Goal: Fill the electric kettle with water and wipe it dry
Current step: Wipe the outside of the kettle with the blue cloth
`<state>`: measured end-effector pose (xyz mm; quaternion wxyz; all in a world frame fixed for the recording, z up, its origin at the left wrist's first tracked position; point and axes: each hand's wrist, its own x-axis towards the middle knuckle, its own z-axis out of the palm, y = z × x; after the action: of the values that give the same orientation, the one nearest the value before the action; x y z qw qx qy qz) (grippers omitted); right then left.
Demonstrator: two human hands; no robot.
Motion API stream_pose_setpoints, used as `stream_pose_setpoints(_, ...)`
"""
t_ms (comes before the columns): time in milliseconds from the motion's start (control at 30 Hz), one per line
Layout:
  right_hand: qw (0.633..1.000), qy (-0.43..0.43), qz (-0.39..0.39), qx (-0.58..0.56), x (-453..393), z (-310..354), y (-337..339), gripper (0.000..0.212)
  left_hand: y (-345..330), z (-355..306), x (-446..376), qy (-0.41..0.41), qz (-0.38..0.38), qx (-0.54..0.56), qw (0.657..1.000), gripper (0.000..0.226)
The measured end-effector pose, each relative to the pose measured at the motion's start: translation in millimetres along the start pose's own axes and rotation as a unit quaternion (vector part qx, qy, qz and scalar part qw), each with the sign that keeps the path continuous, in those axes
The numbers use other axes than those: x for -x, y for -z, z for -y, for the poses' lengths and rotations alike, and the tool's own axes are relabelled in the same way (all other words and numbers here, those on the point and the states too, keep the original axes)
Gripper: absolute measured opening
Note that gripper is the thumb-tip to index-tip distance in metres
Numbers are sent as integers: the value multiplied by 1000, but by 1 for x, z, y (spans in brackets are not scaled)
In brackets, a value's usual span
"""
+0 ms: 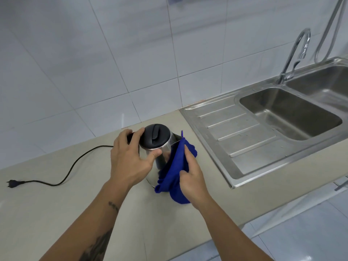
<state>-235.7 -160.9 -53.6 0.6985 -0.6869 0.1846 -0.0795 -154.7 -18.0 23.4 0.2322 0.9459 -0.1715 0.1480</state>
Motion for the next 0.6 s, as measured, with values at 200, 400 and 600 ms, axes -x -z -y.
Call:
stream_pose_setpoints(200, 998, 36, -34, 38, -10, 13, -7, 79, -4, -13, 0, 34, 3, -81, 996, 73)
stream_pose_setpoints(400, 998, 3, -31, 63, -25, 11, -4, 67, 4, 0, -3, 12, 16, -85, 996, 62)
stream_pose_setpoints(600, 997, -62, -42, -17, -29, -3, 0, 62, 2, 2, -3, 12, -17, -40, 999, 59)
